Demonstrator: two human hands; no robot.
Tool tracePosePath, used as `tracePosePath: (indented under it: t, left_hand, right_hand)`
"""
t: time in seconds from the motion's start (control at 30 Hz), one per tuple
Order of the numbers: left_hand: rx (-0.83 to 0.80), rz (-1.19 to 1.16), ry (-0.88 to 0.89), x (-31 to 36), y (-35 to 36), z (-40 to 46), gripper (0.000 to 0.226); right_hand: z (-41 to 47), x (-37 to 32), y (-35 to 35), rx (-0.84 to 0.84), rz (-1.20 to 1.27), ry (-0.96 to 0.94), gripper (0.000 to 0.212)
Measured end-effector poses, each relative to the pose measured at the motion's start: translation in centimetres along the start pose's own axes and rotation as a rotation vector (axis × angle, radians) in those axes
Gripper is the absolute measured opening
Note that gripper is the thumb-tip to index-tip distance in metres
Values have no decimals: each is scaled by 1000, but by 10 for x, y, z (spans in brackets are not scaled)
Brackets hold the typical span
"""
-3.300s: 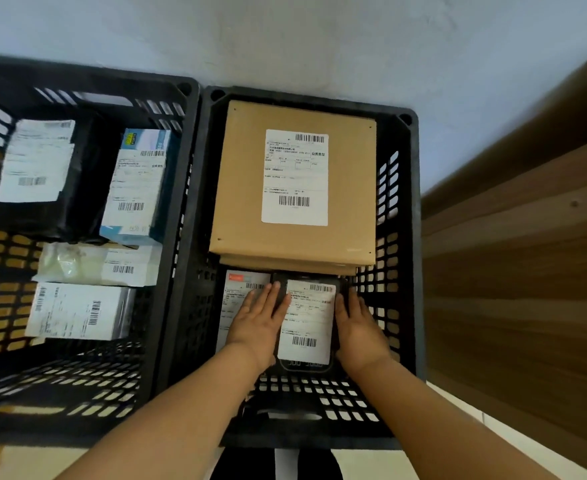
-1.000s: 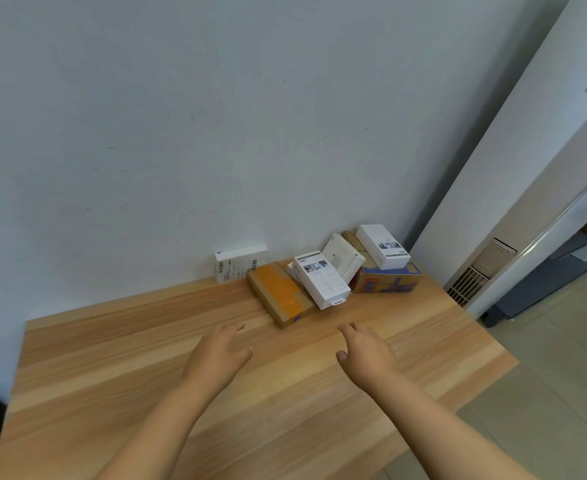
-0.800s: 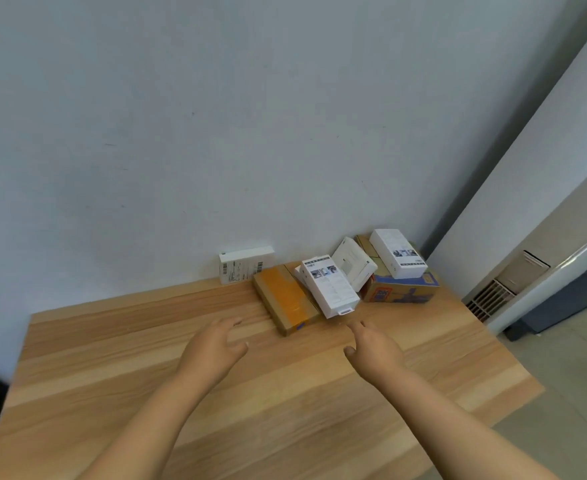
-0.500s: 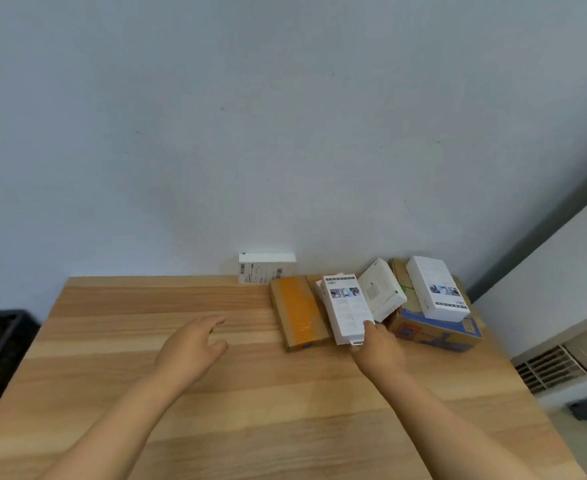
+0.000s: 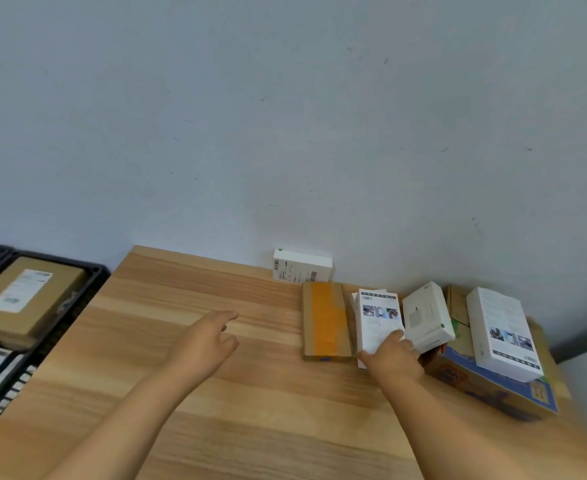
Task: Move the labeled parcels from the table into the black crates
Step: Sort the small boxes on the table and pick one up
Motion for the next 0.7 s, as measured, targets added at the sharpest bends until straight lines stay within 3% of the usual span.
tracePosePath:
  t: [0.17,0.37,0.7]
  left_hand:
    - [8,-19,-9,1,-3,-7,48]
    - [8,-19,5,13,-13,-16,49]
    - [12,-58,151,40,-43,-23,47]
  right_hand:
    - [-1,4,-6,19,116,21,99]
    - [-23,1,-26,52,249,-15,83]
    - [-97,-72,-75,149,346,-212,77]
Point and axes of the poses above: each hand's wrist, its own z-axis towards the middle knuckle, its own y-axis out of the palm, x = y × z, the point moved 8 cm from there along z, towards the middle knuckle, and after that the axes turned 2 degrees about -y, right-handed, at the moved point
